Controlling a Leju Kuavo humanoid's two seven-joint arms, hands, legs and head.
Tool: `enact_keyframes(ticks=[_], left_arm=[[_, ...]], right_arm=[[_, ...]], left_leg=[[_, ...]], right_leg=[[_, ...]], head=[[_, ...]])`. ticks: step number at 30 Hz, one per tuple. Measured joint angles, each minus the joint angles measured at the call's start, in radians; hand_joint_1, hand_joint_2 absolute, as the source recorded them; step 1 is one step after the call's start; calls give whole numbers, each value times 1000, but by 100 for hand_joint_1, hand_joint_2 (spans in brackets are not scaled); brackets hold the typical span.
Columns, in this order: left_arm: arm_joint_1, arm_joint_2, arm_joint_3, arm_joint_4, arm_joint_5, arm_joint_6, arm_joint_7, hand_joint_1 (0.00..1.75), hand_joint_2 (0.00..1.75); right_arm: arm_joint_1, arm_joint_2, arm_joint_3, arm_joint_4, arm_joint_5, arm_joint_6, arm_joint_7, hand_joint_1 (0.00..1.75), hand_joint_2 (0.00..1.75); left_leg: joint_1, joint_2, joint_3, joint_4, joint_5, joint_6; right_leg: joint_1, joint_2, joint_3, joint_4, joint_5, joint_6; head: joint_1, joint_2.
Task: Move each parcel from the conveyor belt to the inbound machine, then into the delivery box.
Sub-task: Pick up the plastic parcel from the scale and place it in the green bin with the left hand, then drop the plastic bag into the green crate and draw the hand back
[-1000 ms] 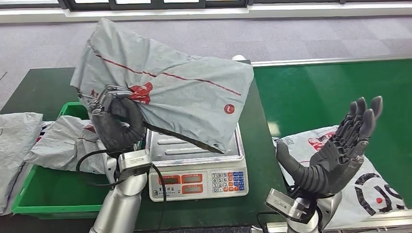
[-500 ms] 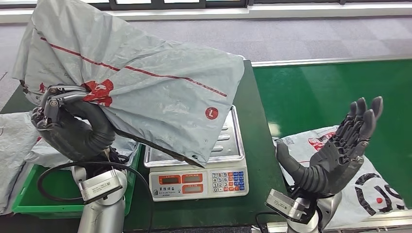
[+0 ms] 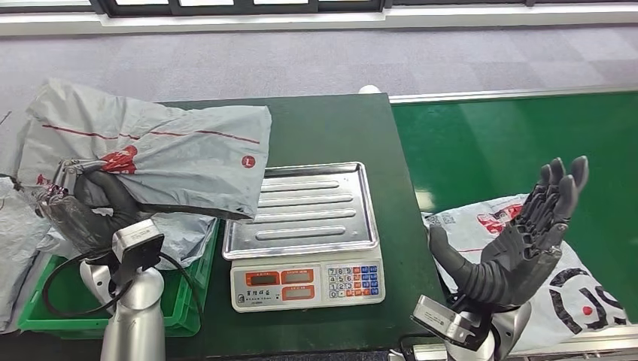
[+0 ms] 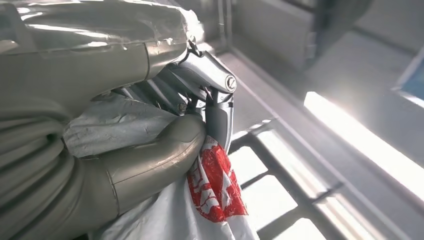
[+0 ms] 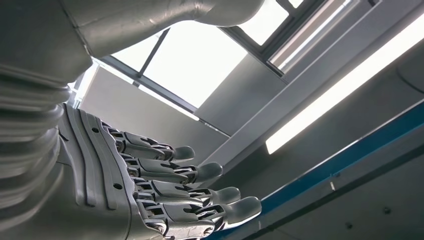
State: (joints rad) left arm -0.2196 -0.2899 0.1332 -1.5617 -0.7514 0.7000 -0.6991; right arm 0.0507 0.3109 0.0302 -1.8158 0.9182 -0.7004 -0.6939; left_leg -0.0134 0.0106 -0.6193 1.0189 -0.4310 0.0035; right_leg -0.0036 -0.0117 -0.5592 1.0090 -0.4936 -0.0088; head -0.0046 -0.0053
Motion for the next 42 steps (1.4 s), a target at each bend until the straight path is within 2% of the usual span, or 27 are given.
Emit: enact_keyframes(ticks=[8, 18, 19, 23, 42], left_arm=[[22, 2, 121, 34, 72, 0, -1, 175, 175], [28, 2, 159, 50, 90, 0, -1, 175, 175], [29, 2, 161, 52, 95, 0, -1, 171, 175], [31, 2, 170, 56, 128, 0, -1, 0, 175], [42, 2, 176, -22, 293, 0, -3, 0, 175]], right_arm=[[7, 0, 1, 0, 6, 0, 0, 0, 175], [7, 0, 1, 0, 7, 0, 0, 0, 175], [7, 0, 1, 0, 7, 0, 0, 0, 175], [7, 0, 2, 0, 11, 0, 0, 0, 175], [3, 0, -21, 46, 17, 0, 0, 0, 175]], left_leg=[[0, 0, 0, 0, 0, 0], [0, 0, 0, 0, 0, 0], [0, 0, 0, 0, 0, 0], [0, 0, 0, 0, 0, 0], [0, -1, 0, 0, 0, 0]], right_leg=[[0, 0, 0, 0, 0, 0], [0, 0, 0, 0, 0, 0], [0, 0, 0, 0, 0, 0], [0, 0, 0, 0, 0, 0], [0, -1, 1, 0, 0, 0]], head=[[0, 0], [0, 0], [0, 0], [0, 0], [0, 0]])
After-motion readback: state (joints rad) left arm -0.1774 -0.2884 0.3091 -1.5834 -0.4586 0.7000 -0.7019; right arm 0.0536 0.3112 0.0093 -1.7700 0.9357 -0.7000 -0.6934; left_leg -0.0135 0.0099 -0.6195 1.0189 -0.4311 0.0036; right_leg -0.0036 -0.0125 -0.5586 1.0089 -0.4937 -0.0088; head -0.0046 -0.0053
